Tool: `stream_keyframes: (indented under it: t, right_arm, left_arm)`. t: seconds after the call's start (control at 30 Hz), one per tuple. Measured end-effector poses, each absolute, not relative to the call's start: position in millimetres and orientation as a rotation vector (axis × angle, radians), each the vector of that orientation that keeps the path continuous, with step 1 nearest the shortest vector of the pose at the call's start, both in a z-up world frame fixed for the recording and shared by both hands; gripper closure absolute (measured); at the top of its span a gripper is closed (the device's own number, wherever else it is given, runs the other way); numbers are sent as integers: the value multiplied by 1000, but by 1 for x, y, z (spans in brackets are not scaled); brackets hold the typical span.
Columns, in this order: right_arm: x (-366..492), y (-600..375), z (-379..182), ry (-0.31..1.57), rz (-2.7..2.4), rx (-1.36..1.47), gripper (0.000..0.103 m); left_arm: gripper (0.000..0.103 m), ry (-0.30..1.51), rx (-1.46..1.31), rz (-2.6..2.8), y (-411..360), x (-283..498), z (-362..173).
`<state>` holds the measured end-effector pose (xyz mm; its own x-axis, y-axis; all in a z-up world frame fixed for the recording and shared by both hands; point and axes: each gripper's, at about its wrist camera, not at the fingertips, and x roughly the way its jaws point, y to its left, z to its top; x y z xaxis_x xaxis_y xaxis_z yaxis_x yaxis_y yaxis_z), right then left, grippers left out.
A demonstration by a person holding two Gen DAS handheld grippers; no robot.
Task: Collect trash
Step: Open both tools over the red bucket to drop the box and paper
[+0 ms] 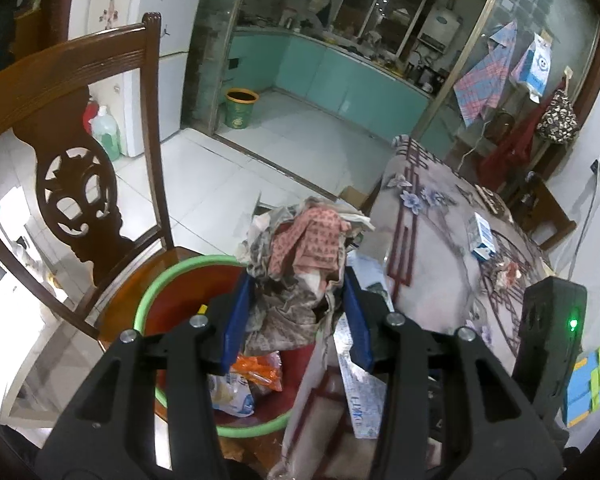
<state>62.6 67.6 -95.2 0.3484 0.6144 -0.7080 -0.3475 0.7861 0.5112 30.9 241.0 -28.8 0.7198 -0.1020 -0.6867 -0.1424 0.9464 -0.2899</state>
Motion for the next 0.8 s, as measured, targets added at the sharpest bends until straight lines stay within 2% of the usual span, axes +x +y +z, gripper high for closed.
stream_keyframes:
  t: [0.03, 0.07, 0.1, 0.2, 0.6, 0.7, 0.8]
  right_arm:
    - [64, 68, -96, 1042, 636, 306, 48]
    - [65, 67, -96, 1042, 633, 314, 38]
    - [64, 64, -95, 1035, 622, 316, 35]
    - [62, 51, -93, 1016, 589, 305, 35]
    - [72, -125, -99, 938, 197, 415, 32]
    - [86, -176, -95, 876, 37, 422, 23]
    - [108, -210, -89, 826, -94, 380, 21]
  left_arm:
    - [59, 776, -333, 28, 241, 32, -30]
    - [58, 781, -332, 32, 241, 33, -31]
    - [57, 789, -334, 33, 240, 34, -33]
    - [54, 805, -334, 37, 240, 36, -36]
    - [23, 807, -352, 93, 242, 31, -36]
    - [22, 796, -349, 111, 243, 31, -35]
    - [22, 795, -355, 109, 239, 33, -35]
